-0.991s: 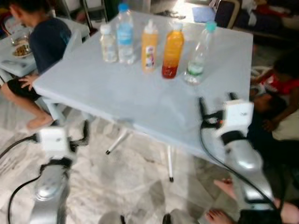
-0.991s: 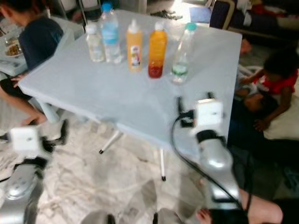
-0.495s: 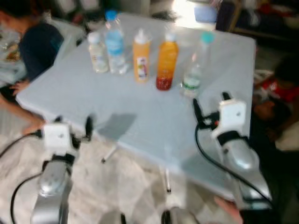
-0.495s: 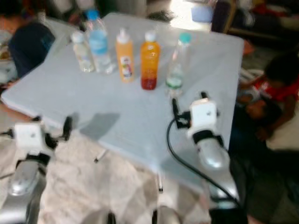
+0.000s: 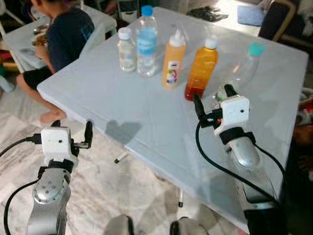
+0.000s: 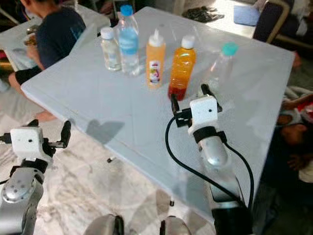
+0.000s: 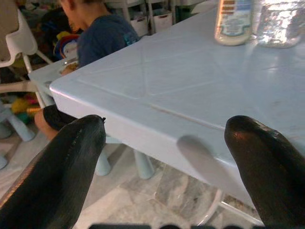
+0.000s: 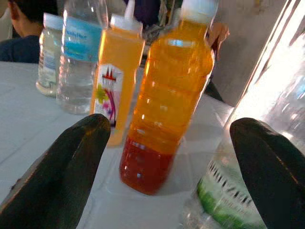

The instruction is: Restocking fridge

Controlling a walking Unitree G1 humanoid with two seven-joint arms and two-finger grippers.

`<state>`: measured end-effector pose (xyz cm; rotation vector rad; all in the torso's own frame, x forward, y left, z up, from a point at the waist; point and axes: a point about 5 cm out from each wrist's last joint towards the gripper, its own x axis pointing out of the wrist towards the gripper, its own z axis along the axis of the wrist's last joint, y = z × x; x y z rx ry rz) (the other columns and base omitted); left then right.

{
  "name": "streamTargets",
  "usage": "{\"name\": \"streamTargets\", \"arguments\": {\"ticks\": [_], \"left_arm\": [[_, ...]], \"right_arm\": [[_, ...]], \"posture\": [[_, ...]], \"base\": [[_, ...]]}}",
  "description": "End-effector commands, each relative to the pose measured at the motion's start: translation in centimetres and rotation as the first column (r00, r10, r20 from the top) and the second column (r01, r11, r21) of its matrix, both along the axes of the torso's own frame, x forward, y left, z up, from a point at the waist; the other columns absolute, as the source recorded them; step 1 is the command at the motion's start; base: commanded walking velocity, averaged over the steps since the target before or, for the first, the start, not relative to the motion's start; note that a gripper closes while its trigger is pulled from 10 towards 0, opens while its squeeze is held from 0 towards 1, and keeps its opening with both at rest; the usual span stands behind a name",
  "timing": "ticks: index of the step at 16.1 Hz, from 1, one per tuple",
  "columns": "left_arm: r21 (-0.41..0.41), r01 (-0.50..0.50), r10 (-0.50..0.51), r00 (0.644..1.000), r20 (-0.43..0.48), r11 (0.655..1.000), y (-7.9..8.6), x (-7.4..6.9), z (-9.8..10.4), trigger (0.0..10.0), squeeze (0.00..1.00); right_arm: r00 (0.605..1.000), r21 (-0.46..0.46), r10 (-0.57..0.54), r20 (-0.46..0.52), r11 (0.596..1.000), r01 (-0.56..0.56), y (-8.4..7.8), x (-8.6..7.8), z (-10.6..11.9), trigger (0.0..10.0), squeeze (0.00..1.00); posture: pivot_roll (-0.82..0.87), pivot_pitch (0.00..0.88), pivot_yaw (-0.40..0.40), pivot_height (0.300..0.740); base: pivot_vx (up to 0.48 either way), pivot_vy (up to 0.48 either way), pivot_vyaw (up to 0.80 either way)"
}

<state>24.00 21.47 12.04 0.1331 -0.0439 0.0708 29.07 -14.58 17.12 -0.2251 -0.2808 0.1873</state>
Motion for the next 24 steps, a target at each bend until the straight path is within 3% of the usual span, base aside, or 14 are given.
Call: {"name": "streamTargets", "arguments": {"ticks": [1, 7, 9, 14, 16, 24], "left_arm": [[0.009, -0.022, 0.022, 1.000, -0.011, 1.000, 0.5, -0.1, -0.1, 10.0, 0.00], [-0.002, -0.009, 0.009, 1.000, -0.009, 1.000, 0.0, 0.0, -0.2, 10.0, 0.00], [-0.004, -0.003, 0.003, 1.000, -0.010, 1.000, -0.2, 0.1, -0.3, 10.0, 0.00], [-0.009, 0.014, -0.014, 1.000, -0.011, 1.000, -0.5, 0.3, -0.4, 10.0, 0.00], [-0.007, 0.016, -0.016, 1.000, -0.013, 1.000, -0.5, 0.3, -0.4, 10.0, 0.00], [0.005, 0.035, -0.035, 0.999, -0.016, 0.999, -0.6, 0.8, -0.4, 10.0, 0.00]], "right_arm": [[0.999, -0.019, 0.013, 0.035, 1.000, -0.012, 0.4, 0.2, 0.6, 10.0, 0.00], [0.951, -0.154, -0.114, 0.288, 0.975, 0.163, -0.5, 0.6, 4.8, 10.0, 0.00], [0.928, -0.154, -0.156, 0.337, 0.964, 0.218, -1.3, 1.0, 6.1, 10.0, 0.00], [0.901, -0.093, -0.260, 0.348, 0.946, 0.309, -3.3, 2.5, 7.4, 10.0, 0.00], [0.918, 0.016, -0.285, 0.278, 0.956, 0.292, -3.8, 3.2, 7.4, 10.0, 0.00], [0.957, 0.077, -0.205, 0.203, 0.978, 0.193, -3.4, 5.4, 7.7, 10.0, 0.00]], "posture": [[-0.01, 0.174, -0.024, 0.740], [-0.02, 0.180, -0.014, 0.740], [-0.03, 0.179, -0.009, 0.740], [-0.02, 0.176, 0.000, 0.740], [-0.02, 0.173, 0.005, 0.740], [-0.01, 0.160, 0.014, 0.740]], "base": [[0.000, 0.000, 0.00], [0.000, 0.000, 0.00], [0.000, 0.000, 0.00], [0.000, 0.000, 0.00], [0.000, 0.000, 0.00], [0.000, 0.000, 0.00]]}}
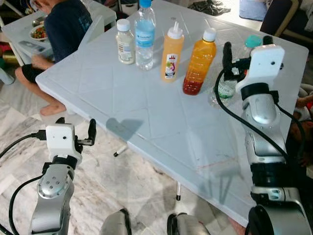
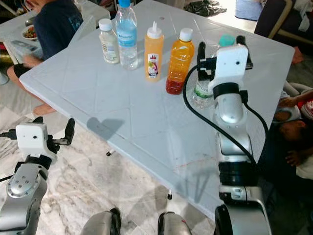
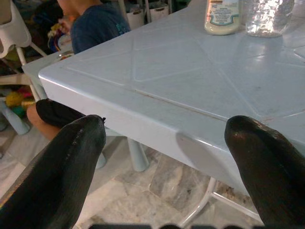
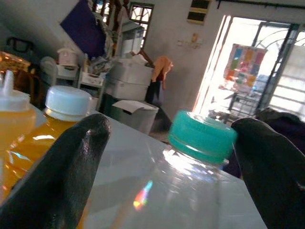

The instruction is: Restocking fridge

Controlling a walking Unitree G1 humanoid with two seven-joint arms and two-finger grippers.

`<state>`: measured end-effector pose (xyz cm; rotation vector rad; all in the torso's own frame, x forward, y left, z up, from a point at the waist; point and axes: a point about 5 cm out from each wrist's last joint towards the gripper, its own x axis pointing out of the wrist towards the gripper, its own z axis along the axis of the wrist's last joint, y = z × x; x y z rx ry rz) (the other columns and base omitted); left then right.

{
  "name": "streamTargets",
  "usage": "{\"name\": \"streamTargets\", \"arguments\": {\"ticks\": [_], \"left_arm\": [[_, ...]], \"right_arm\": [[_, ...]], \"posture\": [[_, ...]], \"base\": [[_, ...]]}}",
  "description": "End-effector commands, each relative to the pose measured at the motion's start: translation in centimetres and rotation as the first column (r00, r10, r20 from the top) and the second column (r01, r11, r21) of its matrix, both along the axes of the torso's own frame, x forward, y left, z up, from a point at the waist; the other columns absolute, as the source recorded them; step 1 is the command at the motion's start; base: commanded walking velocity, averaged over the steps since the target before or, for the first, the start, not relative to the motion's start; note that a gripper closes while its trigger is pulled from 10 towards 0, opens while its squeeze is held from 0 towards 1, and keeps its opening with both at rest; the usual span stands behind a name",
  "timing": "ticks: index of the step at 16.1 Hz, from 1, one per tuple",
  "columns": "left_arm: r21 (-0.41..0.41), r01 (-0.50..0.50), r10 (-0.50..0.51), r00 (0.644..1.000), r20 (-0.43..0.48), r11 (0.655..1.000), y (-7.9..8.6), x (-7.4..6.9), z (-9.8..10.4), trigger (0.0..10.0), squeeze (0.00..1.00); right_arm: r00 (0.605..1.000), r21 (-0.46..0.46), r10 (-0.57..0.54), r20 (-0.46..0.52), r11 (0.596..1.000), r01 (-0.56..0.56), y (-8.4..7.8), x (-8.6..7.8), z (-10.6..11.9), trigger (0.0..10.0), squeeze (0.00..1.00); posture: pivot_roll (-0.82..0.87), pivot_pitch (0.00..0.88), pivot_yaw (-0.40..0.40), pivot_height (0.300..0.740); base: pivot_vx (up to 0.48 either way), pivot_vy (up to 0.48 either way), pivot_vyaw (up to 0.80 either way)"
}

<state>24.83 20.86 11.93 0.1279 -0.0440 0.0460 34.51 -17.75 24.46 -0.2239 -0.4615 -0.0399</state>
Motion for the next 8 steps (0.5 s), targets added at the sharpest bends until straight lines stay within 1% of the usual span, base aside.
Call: {"name": "streamTargets", "arguments": {"ticks": [1, 2, 3, 4, 6, 7, 8], "left_arm": [[0.007, 0.015, -0.015, 1.000, -0.018, 1.000, -0.2, -0.2, -0.4, 10.0, 0.00], [0.016, 0.039, -0.038, 0.999, -0.024, 0.999, -0.7, -0.3, -0.5, 10.0, 0.00], [0.019, 0.043, -0.043, 0.999, -0.026, 0.999, -0.8, -0.4, -0.6, 10.0, 0.00], [0.018, 0.041, -0.041, 0.999, -0.026, 0.999, -0.8, -0.4, -0.7, 10.0, 0.00], [0.018, 0.036, -0.036, 0.999, -0.025, 0.999, -0.7, -0.4, -0.6, 10.0, 0.00], [0.020, 0.033, -0.032, 0.999, -0.025, 0.999, -0.6, -0.3, -0.6, 10.0, 0.00], [0.022, 0.032, -0.032, 0.999, -0.024, 0.999, -0.6, -0.3, -0.6, 10.0, 0.00]], "right_arm": [[1.000, 0.029, 0.006, 0.001, 1.000, -0.006, -0.1, 0.3, 0.3, 9.7, 0.00], [1.000, 0.037, 0.018, 0.000, 0.999, -0.018, 0.1, 0.6, 0.4, 8.8, 0.00], [1.000, 0.038, 0.025, 0.005, 0.999, -0.025, 0.3, 0.7, 0.5, 2.2, 0.00], [1.000, 0.040, 0.029, 0.011, 0.999, -0.029, 0.5, 0.9, 0.7, 0.0, 0.00], [1.000, 0.048, 0.018, 0.008, 0.999, -0.018, 0.4, 1.1, 0.8, 0.0, 0.00], [1.000, 0.076, 0.007, -0.017, 0.997, -0.006, 0.2, 1.4, 0.5, 0.6, 0.00], [1.000, 0.078, -0.001, -0.023, 0.997, 0.003, 0.0, 1.5, 0.4, 0.5, 0.00]], "posture": [[-0.01, 0.159, 0.015, 0.740], [-0.01, 0.159, 0.015, 0.740], [0.00, 0.157, 0.016, 0.740], [0.00, 0.157, 0.016, 0.740], [0.01, 0.155, 0.014, 0.740], [0.01, 0.154, 0.013, 0.740], [0.01, 0.154, 0.015, 0.740]], "base": [[0.000, 0.000, 0.00], [0.000, 0.000, 0.00], [0.000, 0.000, 0.00], [0.000, 0.000, 0.00], [0.000, 0.000, 0.00], [0.000, 0.000, 0.00], [0.000, 0.000, 0.00]]}}
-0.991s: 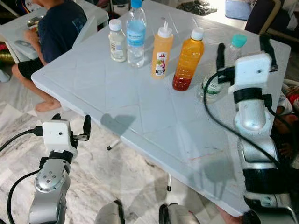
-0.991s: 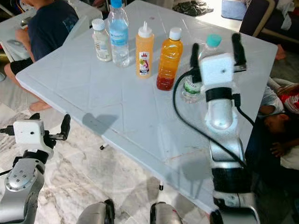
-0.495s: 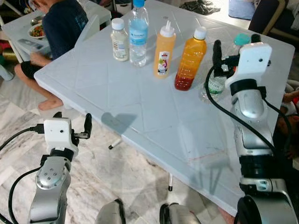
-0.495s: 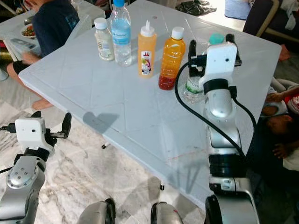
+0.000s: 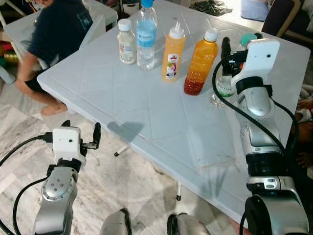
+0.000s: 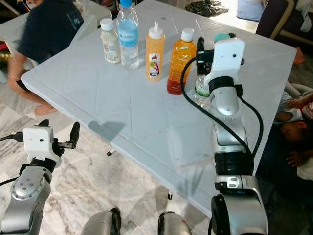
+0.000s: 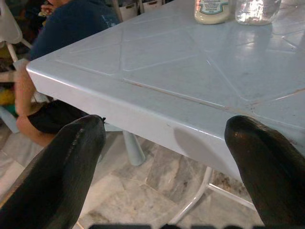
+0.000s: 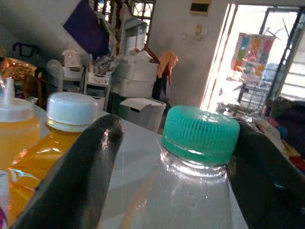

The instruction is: Restocking fridge

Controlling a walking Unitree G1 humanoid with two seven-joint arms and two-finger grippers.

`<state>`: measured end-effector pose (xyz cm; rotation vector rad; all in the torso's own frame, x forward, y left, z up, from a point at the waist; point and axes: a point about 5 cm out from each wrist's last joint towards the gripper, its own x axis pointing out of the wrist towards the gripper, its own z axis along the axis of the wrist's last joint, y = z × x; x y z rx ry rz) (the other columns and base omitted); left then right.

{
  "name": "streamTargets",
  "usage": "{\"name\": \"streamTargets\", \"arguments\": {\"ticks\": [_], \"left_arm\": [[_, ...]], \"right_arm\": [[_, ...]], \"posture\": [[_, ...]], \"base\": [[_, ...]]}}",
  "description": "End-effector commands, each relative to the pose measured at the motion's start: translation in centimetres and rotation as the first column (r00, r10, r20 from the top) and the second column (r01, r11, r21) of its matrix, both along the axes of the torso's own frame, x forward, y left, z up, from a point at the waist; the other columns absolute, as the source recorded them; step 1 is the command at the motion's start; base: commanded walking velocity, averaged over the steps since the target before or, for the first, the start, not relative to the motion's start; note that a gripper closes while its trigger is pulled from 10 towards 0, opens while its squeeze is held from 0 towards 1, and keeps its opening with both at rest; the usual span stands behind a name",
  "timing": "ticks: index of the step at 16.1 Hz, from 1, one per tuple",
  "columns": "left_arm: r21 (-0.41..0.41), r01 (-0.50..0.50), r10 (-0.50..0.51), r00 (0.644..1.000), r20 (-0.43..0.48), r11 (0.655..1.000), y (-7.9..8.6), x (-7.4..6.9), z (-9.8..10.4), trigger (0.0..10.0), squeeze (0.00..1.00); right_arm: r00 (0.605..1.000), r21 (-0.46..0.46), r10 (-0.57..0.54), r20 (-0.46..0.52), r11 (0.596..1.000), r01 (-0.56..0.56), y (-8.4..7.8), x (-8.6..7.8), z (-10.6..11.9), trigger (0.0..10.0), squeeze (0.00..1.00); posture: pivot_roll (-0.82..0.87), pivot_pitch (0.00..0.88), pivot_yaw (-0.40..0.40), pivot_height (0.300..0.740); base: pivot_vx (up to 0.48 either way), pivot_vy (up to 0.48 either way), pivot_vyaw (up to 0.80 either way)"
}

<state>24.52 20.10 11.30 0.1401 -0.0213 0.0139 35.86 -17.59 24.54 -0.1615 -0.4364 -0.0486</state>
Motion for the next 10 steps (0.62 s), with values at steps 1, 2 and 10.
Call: {"name": "streamTargets", "arguments": {"ticks": [1, 2, 10], "left_arm": [[0.010, 0.002, -0.002, 1.000, 0.002, 1.000, 0.22, 0.02, 0.08, 10.0, 0.00], [0.010, 0.002, -0.002, 1.000, 0.003, 1.000, 0.22, 0.04, 0.08, 10.0, 0.00], [-0.020, -0.007, 0.007, 1.000, 0.001, 1.000, 0.02, -0.11, -0.22, 10.0, 0.00]], "right_arm": [[1.000, 0.011, -0.019, -0.004, 1.000, 0.019, -0.39, 0.25, 0.30, 0.0, 0.00], [0.999, 0.004, -0.038, -0.012, 0.999, 0.038, -0.70, 0.35, 0.24, 0.0, 0.00], [0.998, 0.003, -0.068, 0.007, 0.998, 0.068, -1.04, 0.47, 0.43, 0.0, 0.00]], "posture": [[0.01, 0.155, 0.015, 0.740], [0.01, 0.155, 0.015, 0.740], [0.01, 0.153, 0.005, 0.740]], "base": [[0.000, 0.000, 0.00], [0.000, 0.000, 0.00], [0.000, 0.000, 0.00]]}}
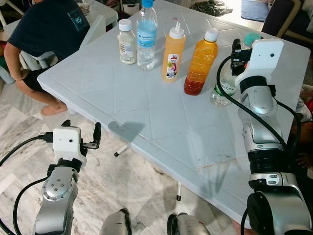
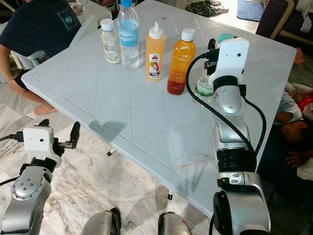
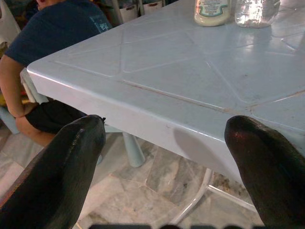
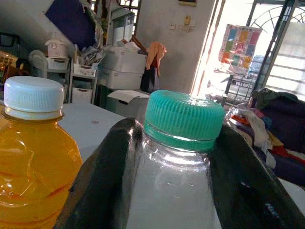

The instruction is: Restocking fridge

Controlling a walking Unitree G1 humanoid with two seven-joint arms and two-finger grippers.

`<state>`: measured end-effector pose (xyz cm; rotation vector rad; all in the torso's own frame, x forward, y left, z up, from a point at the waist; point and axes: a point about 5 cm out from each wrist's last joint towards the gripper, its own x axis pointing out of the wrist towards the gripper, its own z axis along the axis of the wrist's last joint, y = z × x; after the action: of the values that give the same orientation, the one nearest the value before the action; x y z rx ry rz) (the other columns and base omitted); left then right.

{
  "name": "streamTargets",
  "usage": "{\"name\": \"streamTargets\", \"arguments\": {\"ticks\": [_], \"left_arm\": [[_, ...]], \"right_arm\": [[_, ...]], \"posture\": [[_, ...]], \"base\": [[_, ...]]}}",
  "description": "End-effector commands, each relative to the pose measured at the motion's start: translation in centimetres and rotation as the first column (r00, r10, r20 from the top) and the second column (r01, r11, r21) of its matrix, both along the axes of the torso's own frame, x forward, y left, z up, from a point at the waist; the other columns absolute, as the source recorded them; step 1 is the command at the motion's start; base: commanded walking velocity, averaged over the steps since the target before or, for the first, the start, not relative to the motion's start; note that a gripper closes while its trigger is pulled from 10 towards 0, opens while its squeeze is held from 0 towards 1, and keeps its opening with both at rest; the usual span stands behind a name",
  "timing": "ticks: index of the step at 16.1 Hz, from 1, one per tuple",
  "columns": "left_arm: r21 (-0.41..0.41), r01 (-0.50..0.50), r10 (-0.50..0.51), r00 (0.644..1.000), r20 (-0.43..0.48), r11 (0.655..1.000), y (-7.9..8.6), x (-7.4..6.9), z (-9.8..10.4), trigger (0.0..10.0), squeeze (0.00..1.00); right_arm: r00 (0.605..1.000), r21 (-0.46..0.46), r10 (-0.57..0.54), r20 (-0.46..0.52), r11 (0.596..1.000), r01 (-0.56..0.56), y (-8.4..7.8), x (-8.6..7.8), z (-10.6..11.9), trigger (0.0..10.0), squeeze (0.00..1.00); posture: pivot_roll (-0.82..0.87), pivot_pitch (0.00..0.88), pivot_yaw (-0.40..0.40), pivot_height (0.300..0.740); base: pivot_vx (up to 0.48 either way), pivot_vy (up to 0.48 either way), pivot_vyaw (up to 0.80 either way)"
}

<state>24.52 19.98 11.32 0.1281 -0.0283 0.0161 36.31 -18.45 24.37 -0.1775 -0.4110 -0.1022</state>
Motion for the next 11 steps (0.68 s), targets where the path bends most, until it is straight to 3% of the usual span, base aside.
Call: {"name": "streamTargets", "arguments": {"ticks": [1, 4, 6, 7, 8, 9, 11], "left_arm": [[-0.032, -0.030, 0.029, 0.999, -0.016, 0.999, 0.4, -0.1, -0.3, 10.0, 0.00], [-0.061, -0.048, 0.046, 0.999, -0.029, 0.997, 0.7, 0.4, -0.4, 10.0, 0.00], [-0.066, -0.050, 0.049, 0.998, -0.027, 0.997, 0.9, 0.6, -0.3, 10.0, 0.00], [-0.071, -0.053, 0.051, 0.998, -0.027, 0.996, 1.0, 0.6, -0.3, 10.0, 0.00], [-0.075, -0.055, 0.052, 0.998, -0.032, 0.996, 1.0, 0.6, -0.4, 10.0, 0.00], [-0.081, -0.056, 0.052, 0.998, -0.043, 0.995, 1.0, 0.5, -0.6, 10.0, 0.00], [-0.086, -0.054, 0.050, 0.998, -0.047, 0.995, 0.8, 0.6, -0.8, 10.0, 0.00]], "right_arm": [[0.999, 0.009, -0.008, 0.045, 1.000, 0.008, 0.0, -0.2, 0.8, 0.0, 0.00], [0.996, 0.018, -0.016, 0.083, 1.000, 0.015, 1.1, -1.2, 1.0, 0.0, 0.00], [0.998, 0.039, -0.023, 0.063, 0.999, 0.020, 1.6, -2.1, 0.0, 0.0, 0.00], [0.999, 0.048, -0.020, 0.047, 0.999, 0.018, 1.8, -2.6, -0.4, 0.8, 0.00], [0.999, 0.062, -0.007, 0.036, 0.998, 0.005, 2.1, -2.8, -0.6, 5.8, 0.00], [0.999, 0.079, 0.043, 0.023, 0.996, -0.045, 2.9, -3.2, -0.8, 10.0, 0.00], [0.977, 0.123, 0.212, 0.026, 0.969, -0.214, 4.9, -3.8, -0.8, 10.0, 0.00]], "posture": [[0.01, 0.153, 0.006, 0.740], [0.01, 0.151, 0.009, 0.740], [0.01, 0.147, 0.008, 0.740], [0.00, 0.145, 0.006, 0.740], [0.00, 0.144, 0.006, 0.740], [0.00, 0.146, 0.005, 0.740], [-0.01, 0.145, 0.003, 0.740]], "base": [[0.000, 0.000, 0.00], [0.000, 0.000, 0.00], [0.000, 0.000, 0.00], [0.000, 0.000, 0.00], [0.000, 0.000, 0.00], [0.000, 0.000, 0.00], [0.000, 0.253, 0.00]]}}
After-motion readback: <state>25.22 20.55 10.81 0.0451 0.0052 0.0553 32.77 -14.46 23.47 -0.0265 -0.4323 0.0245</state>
